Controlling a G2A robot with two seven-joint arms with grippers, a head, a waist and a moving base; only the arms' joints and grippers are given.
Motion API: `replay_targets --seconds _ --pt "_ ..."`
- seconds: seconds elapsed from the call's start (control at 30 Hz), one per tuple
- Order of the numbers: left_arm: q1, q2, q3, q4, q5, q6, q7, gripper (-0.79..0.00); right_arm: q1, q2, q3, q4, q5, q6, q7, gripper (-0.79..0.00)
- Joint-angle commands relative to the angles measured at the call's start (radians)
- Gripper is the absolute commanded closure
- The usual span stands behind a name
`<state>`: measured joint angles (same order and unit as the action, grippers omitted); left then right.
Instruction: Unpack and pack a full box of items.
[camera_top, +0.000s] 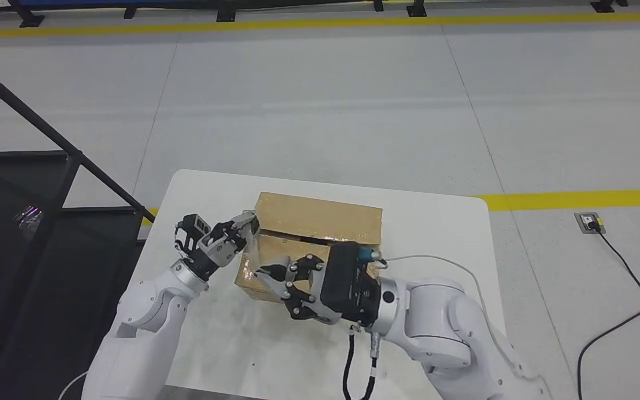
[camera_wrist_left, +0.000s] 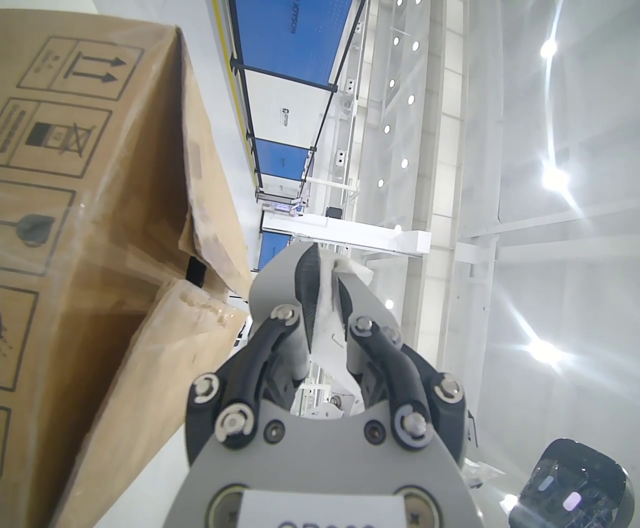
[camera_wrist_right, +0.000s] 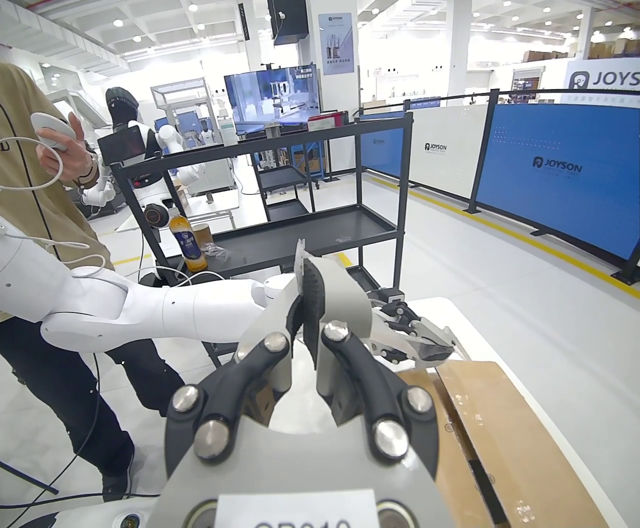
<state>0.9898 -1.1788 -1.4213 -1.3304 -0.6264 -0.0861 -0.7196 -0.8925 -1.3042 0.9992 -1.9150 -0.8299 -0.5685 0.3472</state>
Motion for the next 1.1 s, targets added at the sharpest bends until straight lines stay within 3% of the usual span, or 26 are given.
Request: replay_targets --seconds 0.0,0.27,0.47,0.63,1.07 --pt "0.007 0.0 -0.007 0.0 -0.009 -0.017 0.014 -0.2 -0.003 -0.001 -0.002 -0.003 -0.009 0.018 -0.001 0.0" --pt "0.057 -0.004 -0.039 -0.037 -0.034 -0.104 0.116 -0.351 -0.004 -0.006 -0.001 0.029 -0.036 0.12 -0.005 0.0" --pt "0.085 -0.01 -0.04 -0.055 -0.027 -0.132 0.208 -0.345 0.003 -0.018 -0.018 0.056 -0.109 0.247 -0.043 0.0" --pt "0.088 -0.012 -0.043 -0.041 -0.028 -0.134 0.222 -0.36 -0.008 -0.025 -0.024 0.057 -0.175 0.339 -0.095 0.0" --pt "0.098 -0.013 -0.061 -0.024 -0.03 -0.137 0.223 -0.391 -0.054 -0.031 0.005 0.06 -0.236 0.41 -0.148 0.0"
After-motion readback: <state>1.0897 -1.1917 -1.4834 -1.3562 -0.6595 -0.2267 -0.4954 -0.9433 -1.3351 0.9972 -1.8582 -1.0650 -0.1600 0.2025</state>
